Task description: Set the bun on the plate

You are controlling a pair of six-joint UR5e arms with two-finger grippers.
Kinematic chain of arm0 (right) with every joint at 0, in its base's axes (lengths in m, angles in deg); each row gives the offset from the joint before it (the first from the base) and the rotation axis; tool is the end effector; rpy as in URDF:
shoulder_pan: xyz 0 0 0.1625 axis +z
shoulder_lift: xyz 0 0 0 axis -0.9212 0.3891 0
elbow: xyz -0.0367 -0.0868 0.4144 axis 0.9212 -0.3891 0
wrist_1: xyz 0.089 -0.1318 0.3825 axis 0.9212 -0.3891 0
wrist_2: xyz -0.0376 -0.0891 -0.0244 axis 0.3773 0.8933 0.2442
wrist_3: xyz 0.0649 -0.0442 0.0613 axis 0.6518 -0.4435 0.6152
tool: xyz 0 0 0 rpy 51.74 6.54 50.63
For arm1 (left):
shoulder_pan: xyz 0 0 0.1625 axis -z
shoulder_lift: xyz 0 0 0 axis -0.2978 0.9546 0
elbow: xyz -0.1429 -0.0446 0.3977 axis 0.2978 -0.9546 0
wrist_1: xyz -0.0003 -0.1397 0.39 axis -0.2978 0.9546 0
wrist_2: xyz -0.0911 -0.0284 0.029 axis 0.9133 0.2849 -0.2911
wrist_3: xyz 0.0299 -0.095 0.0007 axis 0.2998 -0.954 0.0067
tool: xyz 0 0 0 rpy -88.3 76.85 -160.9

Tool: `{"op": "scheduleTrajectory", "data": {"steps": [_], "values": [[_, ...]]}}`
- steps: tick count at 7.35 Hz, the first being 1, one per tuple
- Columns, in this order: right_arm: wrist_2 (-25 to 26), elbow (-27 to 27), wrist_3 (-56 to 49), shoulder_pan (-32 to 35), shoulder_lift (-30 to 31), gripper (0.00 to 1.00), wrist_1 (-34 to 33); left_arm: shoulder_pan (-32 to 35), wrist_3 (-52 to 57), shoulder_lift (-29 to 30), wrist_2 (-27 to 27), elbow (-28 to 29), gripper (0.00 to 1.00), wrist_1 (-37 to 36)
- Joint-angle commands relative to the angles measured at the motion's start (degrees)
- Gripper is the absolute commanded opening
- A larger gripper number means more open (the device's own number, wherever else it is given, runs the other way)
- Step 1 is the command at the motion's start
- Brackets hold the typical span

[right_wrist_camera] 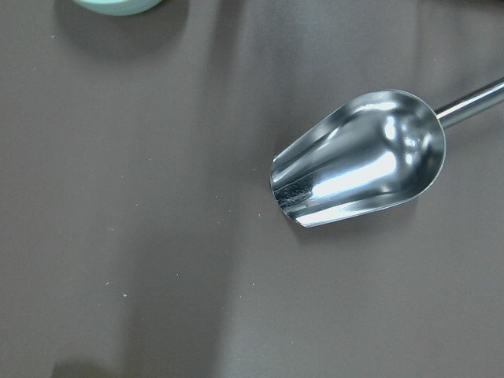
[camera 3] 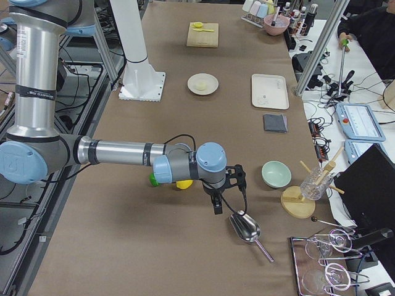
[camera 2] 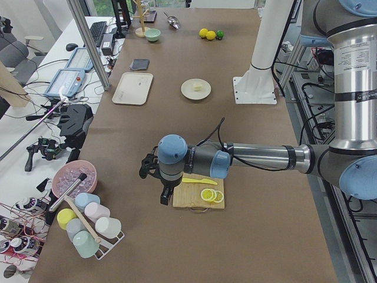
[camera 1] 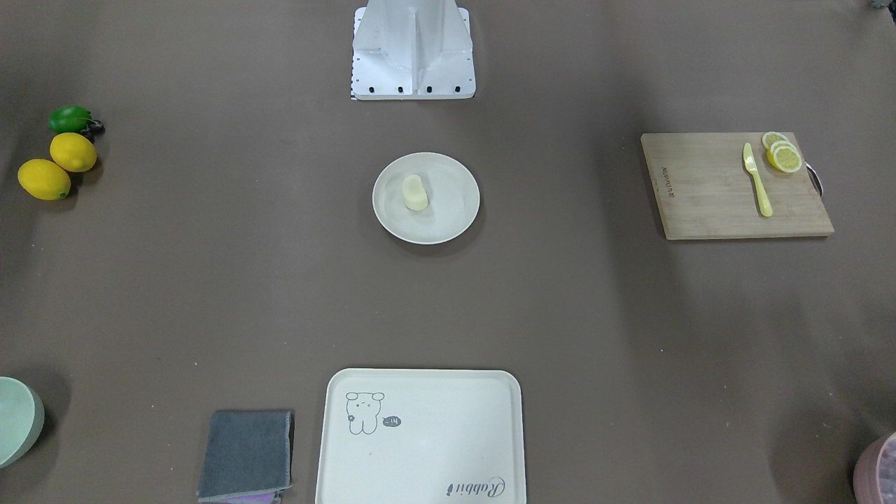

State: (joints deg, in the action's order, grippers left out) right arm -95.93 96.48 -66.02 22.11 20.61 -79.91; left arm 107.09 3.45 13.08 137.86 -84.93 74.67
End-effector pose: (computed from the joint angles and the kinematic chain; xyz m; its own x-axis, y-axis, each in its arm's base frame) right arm 0.0563 -0.4458 0.6442 0.7003 -0.1749 0.6921 0.0426 0.9780 0.2042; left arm -0.0581 -0.4460 0.6207 0.6698 0.2488 -0.6997 -0.0891 0.9623 0.2569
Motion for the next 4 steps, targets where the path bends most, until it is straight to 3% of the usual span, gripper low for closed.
{"op": "scheduleTrajectory", "data": {"steps": [1,4], "values": [[0.0,0.0,0.0,0.0,0.0,1.0,0.1,0.1,0.0,-0.2,-0.1,0.3,0.98,0.2],[-0.2,0.4,0.0,0.0,0.5,1.0,0.1,0.1,0.1,-0.2,-0.1,0.8,0.98,0.3]]}}
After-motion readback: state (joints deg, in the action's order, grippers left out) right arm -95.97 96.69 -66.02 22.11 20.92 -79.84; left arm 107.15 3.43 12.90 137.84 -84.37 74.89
